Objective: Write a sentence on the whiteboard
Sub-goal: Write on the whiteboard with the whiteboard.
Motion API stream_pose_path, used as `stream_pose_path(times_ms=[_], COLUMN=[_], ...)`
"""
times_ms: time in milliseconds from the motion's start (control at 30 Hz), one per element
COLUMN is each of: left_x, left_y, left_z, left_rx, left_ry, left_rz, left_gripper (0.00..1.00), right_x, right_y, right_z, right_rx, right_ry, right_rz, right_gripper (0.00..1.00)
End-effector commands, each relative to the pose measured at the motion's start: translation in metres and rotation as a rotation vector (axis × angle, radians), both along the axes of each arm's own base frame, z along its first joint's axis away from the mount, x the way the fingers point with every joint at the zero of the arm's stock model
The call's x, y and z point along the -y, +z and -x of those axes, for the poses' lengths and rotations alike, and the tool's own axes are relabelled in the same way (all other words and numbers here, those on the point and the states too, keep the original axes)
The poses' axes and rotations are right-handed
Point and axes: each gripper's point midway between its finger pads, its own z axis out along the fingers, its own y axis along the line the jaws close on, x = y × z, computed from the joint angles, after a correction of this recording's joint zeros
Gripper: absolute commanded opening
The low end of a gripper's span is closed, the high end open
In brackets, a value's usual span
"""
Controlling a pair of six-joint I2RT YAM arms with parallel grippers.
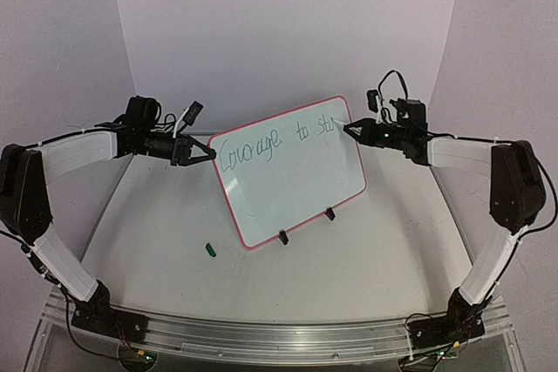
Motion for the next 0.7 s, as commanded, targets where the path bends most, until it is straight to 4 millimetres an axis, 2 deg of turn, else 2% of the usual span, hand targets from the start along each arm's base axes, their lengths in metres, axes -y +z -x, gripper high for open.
stream_pose_path(times_ms=[0, 233, 400, 667], left_x=[0.006, 0.006, 0.006, 0.006], left_y=[-0.012, -0.011, -0.011, -0.01], left_z=[0.001, 0.002, 0.001, 0.002], left_rx=[0.052, 0.053, 0.055, 0.056], left_ry=[-0.017, -0.019, -0.018, -0.018], left_rz=[-0.065, -0.063, -0.064, -0.062], left_gripper=[0.0, 0.0, 0.0, 0.0], right_x=[0.003, 0.006, 0.012, 0.017], right_y=[-0.005, -0.016, -0.013, 0.024], right_z=[-0.001, 0.004, 0.003, 0.002], right_rx=[0.005, -0.016, -0.006, 0.075], right_ry=[-0.014, -0.025, -0.058, -0.092], right_rz=[0.007, 0.02, 0.03, 0.02], right_gripper=[0.0, 0.0, 0.0, 0.0])
